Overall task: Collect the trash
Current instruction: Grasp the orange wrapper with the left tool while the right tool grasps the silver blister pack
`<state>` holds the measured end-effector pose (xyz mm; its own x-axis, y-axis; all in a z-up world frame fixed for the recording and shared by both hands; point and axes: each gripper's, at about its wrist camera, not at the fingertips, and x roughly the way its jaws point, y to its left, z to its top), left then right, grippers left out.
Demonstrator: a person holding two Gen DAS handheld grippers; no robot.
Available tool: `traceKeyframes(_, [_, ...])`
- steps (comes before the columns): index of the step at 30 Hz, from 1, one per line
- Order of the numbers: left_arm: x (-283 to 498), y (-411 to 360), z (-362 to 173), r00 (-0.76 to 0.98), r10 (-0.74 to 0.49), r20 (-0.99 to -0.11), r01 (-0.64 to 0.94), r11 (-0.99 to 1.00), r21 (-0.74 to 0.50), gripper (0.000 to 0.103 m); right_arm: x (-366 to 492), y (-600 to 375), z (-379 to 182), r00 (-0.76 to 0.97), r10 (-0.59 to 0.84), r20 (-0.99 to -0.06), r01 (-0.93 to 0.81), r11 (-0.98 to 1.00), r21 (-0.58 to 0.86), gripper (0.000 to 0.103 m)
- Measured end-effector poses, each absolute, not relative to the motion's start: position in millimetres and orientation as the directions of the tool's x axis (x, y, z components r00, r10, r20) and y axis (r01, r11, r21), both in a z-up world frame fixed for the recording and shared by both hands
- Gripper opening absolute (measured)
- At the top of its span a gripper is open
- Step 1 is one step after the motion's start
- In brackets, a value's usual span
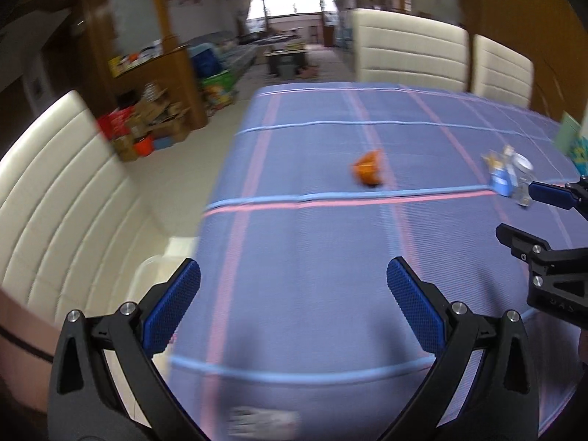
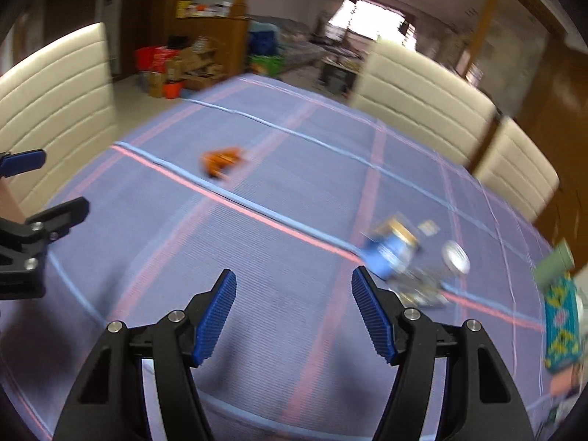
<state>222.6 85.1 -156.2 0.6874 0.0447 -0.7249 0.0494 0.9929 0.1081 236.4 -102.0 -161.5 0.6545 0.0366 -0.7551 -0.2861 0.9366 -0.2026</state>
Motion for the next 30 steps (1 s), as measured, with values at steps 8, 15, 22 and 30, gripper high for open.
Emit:
traceKeyframes(8, [254.9,9.1,-166.6,0.662,-0.024,-0.749,0.144,0.985,0.096,0.1,257.9,-200.0,-191.1,0.565,-0.026,-0.825,-0.167,0.975,-0.146,0.068])
traceKeyframes(15, [306.2,11.4,-180.8,0.625,0.039,-0.78,0.082,0.99,0.115,0.1,277.8,-226.1,-203.3,0.556,-0.041,-0.83,-0.144,0.979,-0.145,0.078])
traceKeyframes(22, [349.9,12.5,-196.5,0.6,0.04,-0.799,0.108,0.985,0.131,0.1,306.4,-234.9,-206.1,0.54,0.026,-0.841,-0.139,0.989,-0.059,0.084])
traceKeyframes(30, [376.9,11.6,-213.4,0.586,0.01,-0.81,0.175,0.975,0.138,0.1,320.2,-228.4,-209.2,0.528,0.092,-0.844,-0.146,0.989,0.017,0.088])
